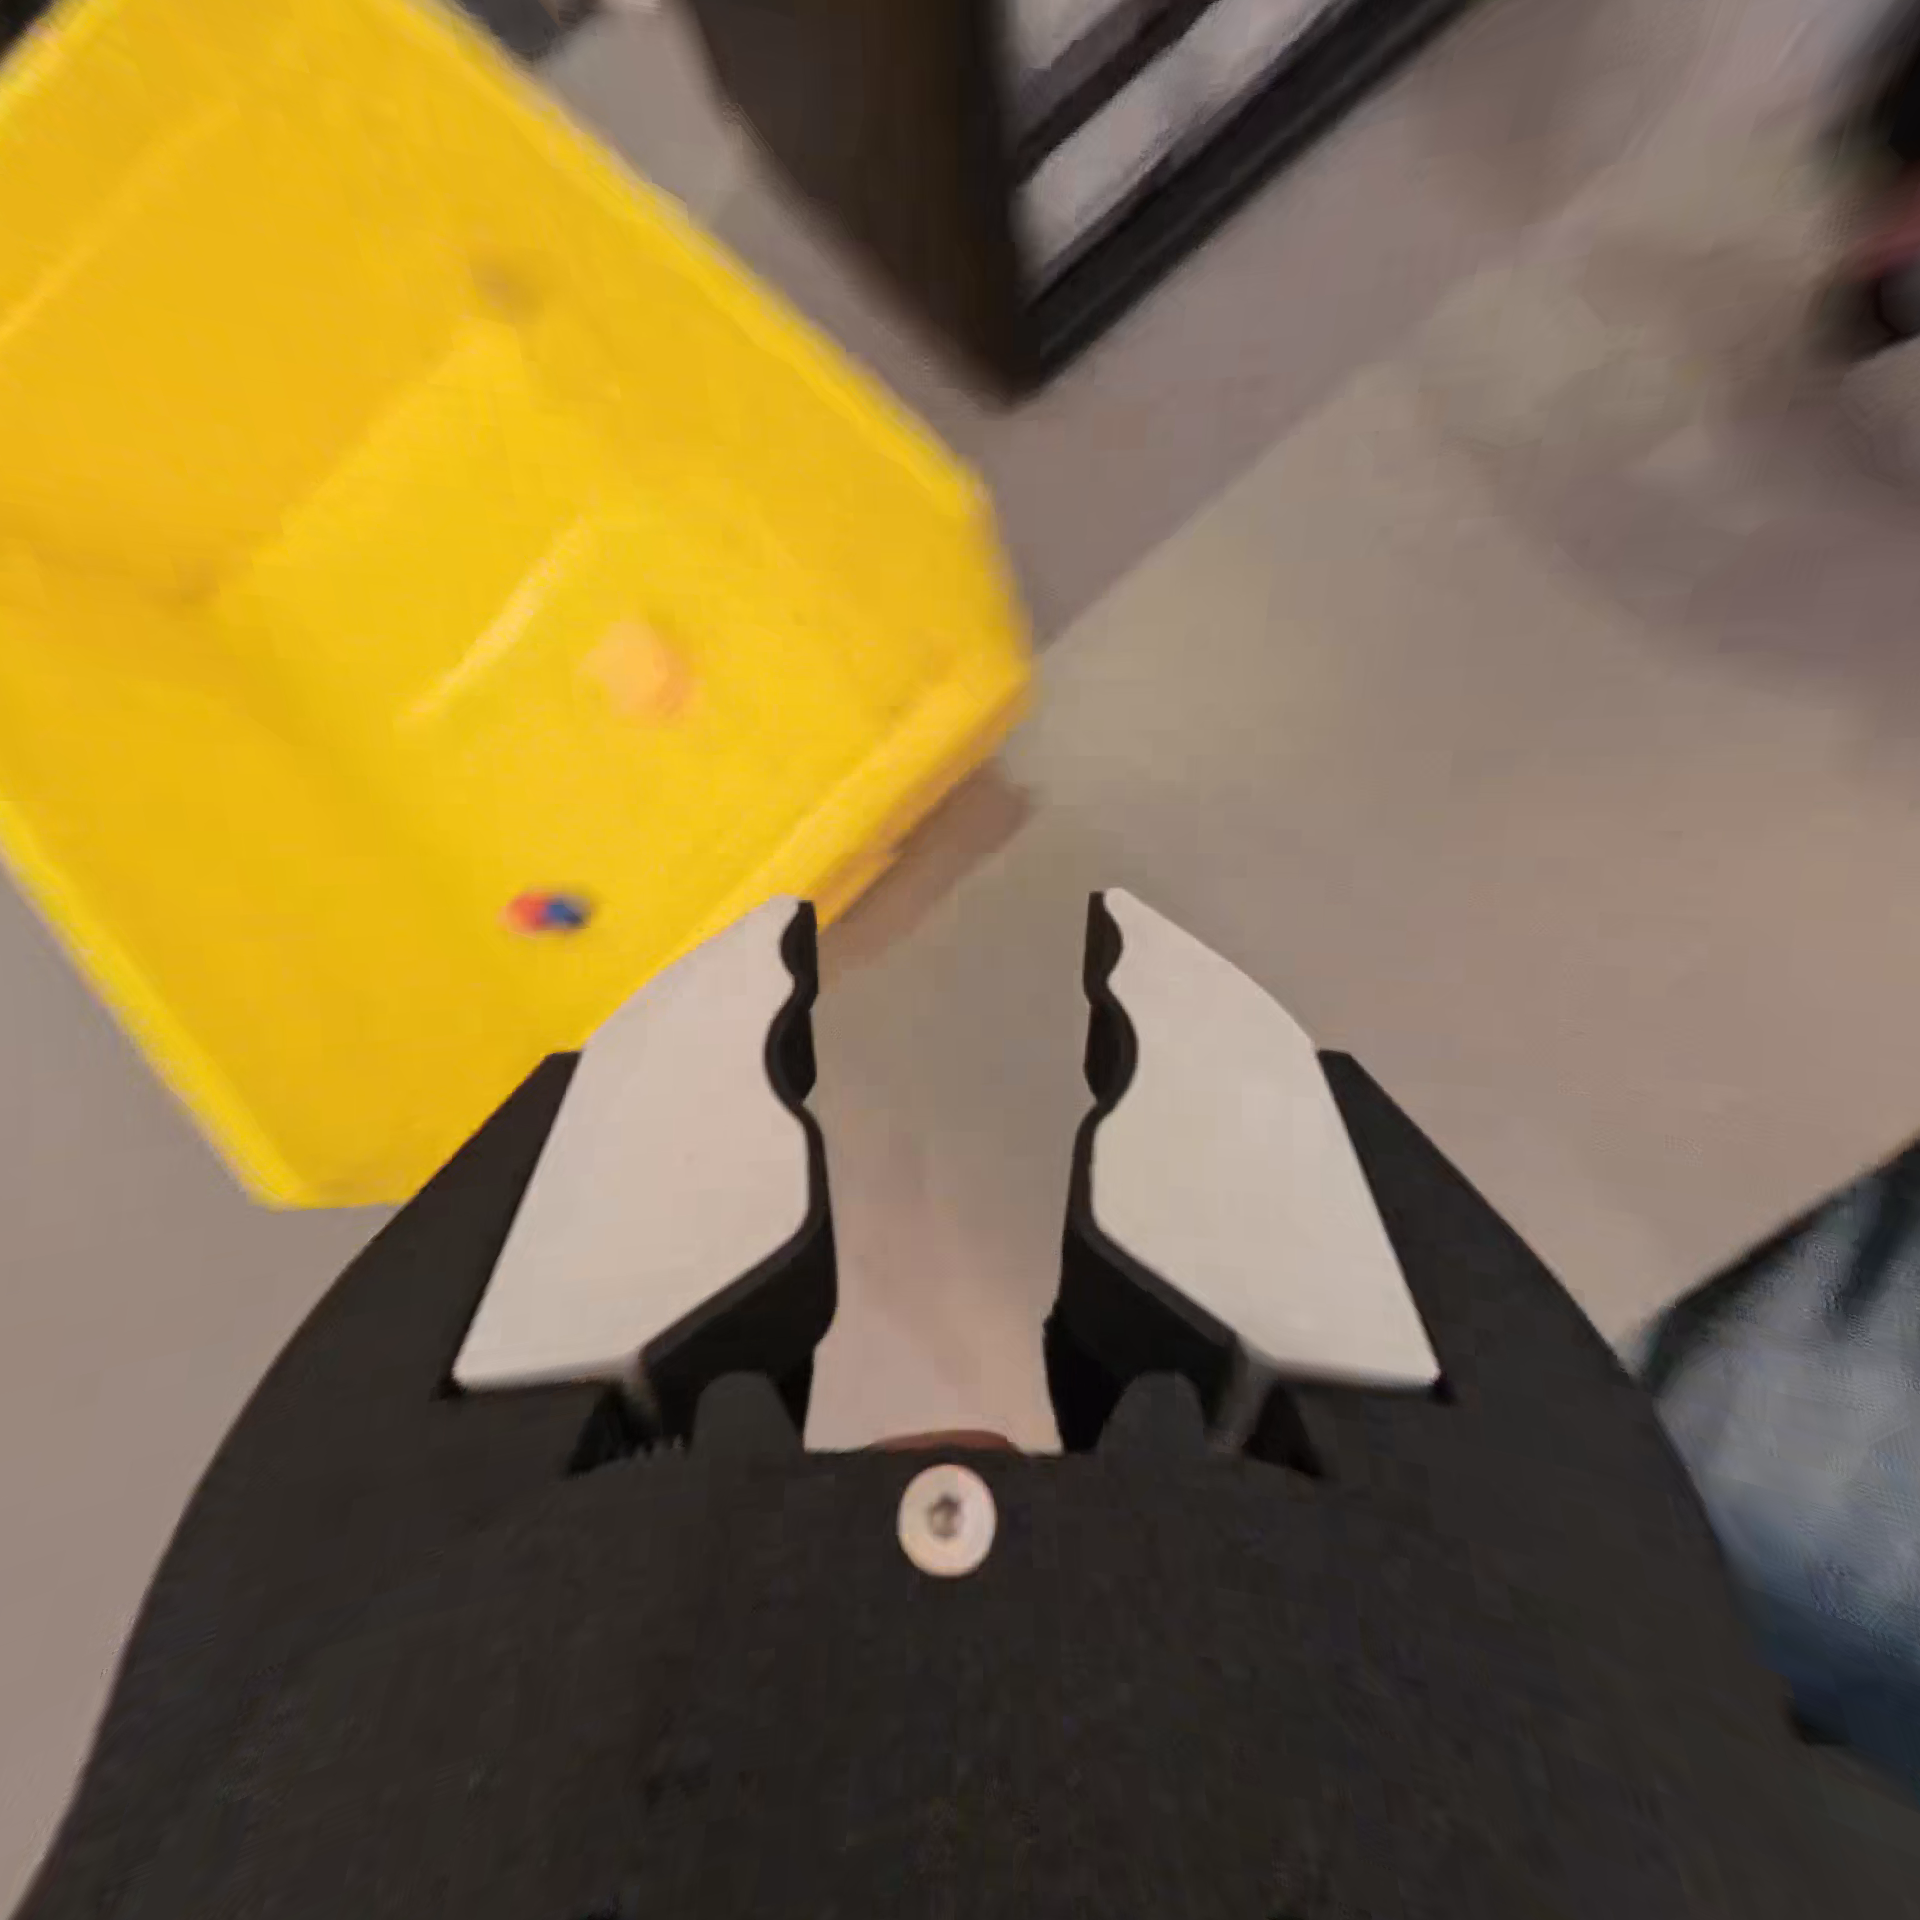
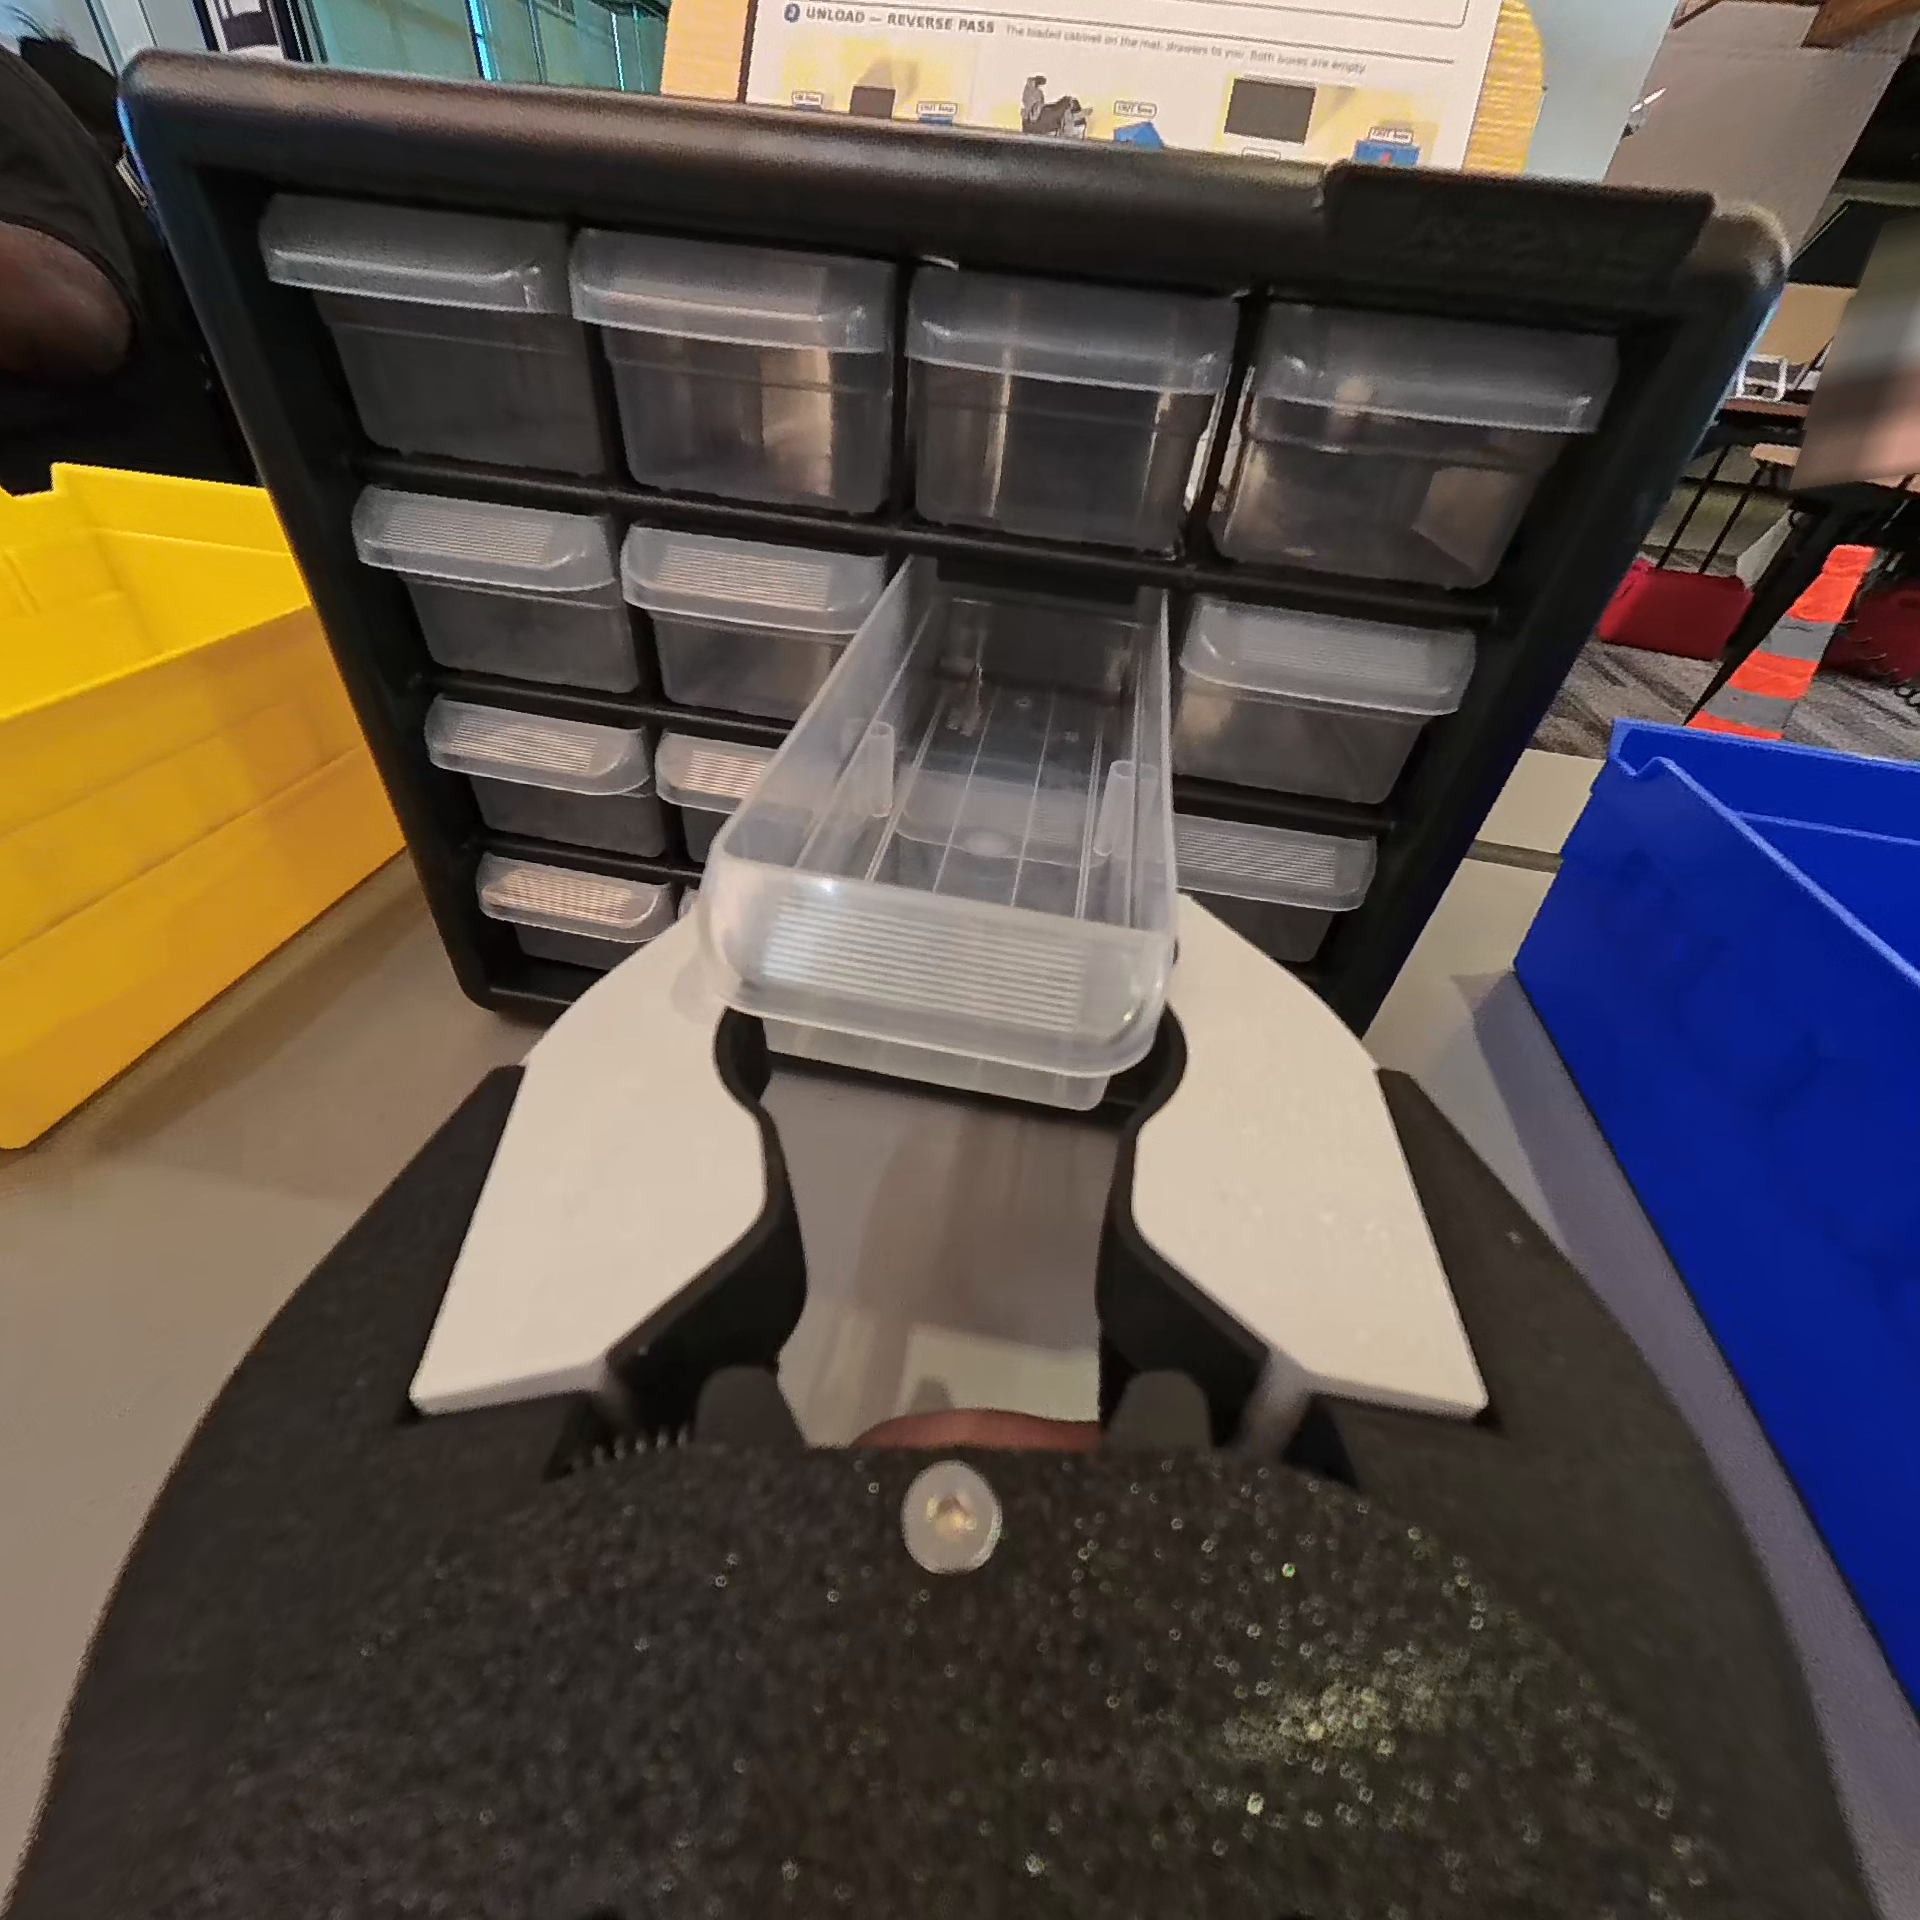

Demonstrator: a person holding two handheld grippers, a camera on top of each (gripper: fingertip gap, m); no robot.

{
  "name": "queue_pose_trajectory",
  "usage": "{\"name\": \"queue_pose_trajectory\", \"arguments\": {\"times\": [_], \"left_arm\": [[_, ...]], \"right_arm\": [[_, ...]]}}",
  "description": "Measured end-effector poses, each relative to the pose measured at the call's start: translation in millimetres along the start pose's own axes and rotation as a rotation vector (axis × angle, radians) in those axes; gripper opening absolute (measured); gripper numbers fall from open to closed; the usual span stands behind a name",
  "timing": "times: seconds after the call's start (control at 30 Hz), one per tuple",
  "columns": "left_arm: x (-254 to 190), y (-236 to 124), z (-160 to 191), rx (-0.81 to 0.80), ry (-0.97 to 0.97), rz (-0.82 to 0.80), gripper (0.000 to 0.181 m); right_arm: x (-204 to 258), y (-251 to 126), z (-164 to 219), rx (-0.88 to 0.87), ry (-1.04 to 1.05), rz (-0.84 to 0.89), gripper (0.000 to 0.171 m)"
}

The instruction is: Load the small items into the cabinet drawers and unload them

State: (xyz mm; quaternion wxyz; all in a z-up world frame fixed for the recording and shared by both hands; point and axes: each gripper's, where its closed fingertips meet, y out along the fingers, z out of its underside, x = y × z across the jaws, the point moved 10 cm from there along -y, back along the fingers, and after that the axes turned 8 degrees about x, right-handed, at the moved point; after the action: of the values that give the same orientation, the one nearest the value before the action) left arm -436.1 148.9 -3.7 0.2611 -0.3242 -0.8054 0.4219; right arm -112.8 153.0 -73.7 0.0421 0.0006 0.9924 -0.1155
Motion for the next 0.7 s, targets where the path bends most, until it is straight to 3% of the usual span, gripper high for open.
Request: {"name": "queue_pose_trajectory", "arguments": {"times": [0.07, 0.23, 0.47, 0.7], "left_arm": [[45, 14, -18, 0.240, -0.023, -0.055, 0.054], [108, 68, -43, 0.668, -0.312, 0.028, 0.056], [135, 110, -55, 0.773, -0.571, -0.011, 0.049], [137, 118, -39, 0.847, -0.656, -0.057, 0.048]], "right_arm": [[0, 0, 0, 0.003, 0.002, -0.002, 0.068], [-2, 0, -1, 0.008, 0.012, -0.011, 0.069], [-3, 0, -1, 0.010, 0.018, -0.017, 0.068], [-4, 0, -1, 0.012, 0.023, -0.021, 0.068]]}}
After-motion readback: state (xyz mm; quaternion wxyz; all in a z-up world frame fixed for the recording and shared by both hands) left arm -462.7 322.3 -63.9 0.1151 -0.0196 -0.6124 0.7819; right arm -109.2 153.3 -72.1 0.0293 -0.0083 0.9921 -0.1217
